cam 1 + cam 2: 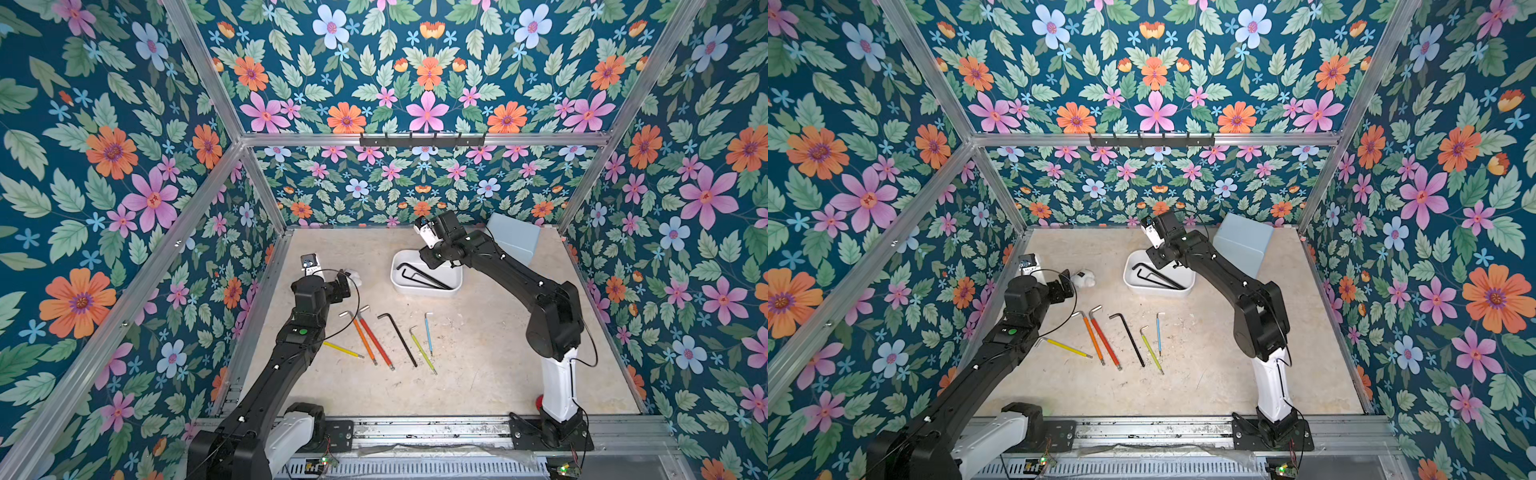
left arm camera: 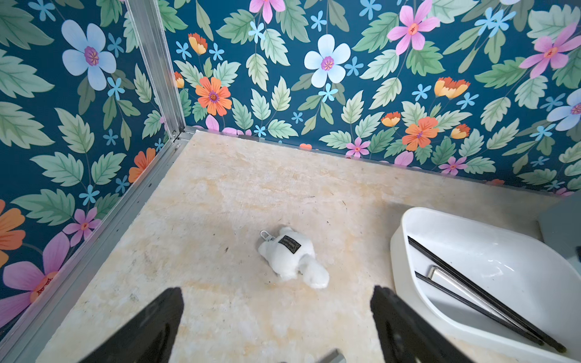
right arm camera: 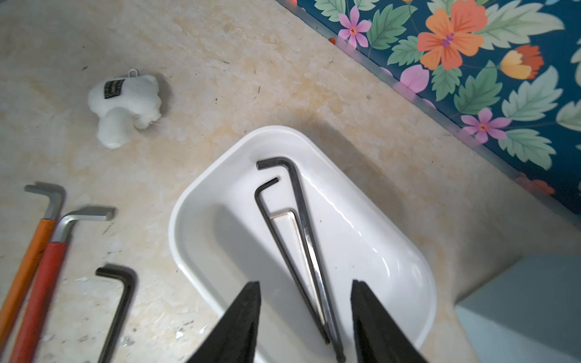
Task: Put the hex key on the desktop into the storage box
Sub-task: Place the Allen key in the storage box, then pick up the Allen key from the center of the board.
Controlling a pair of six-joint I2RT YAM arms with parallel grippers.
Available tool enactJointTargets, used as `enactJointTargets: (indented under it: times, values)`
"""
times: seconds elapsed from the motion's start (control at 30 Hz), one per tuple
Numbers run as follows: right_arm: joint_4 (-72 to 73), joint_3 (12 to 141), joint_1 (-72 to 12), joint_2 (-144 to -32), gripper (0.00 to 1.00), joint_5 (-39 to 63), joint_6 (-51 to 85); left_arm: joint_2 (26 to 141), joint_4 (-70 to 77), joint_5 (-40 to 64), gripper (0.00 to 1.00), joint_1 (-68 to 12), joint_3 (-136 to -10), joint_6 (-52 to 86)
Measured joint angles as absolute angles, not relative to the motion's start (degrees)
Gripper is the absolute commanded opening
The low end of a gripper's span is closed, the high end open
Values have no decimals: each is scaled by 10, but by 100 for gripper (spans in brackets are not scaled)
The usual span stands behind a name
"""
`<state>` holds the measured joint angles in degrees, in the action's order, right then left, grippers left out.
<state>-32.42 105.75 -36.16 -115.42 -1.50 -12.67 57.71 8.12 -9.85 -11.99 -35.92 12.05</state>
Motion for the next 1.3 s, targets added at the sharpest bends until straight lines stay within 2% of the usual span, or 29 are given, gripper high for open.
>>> enactJointTargets:
  times: [0.23, 0.5, 0.73, 1.3]
  values:
    - [-323, 912, -404, -1037, 52, -60, -17, 575, 81, -92, 99, -120, -358, 124]
    - [-333, 770, -434, -967, 50, -43, 143, 576, 81, -90, 99, -120, -358, 131]
    - [-333, 726, -463, -1009, 49, -30, 229, 574, 81, -88, 100, -120, -358, 135]
    - [-325, 766, -495, -1127, 45, -28, 264, 573, 81, -90, 99, -120, -358, 136]
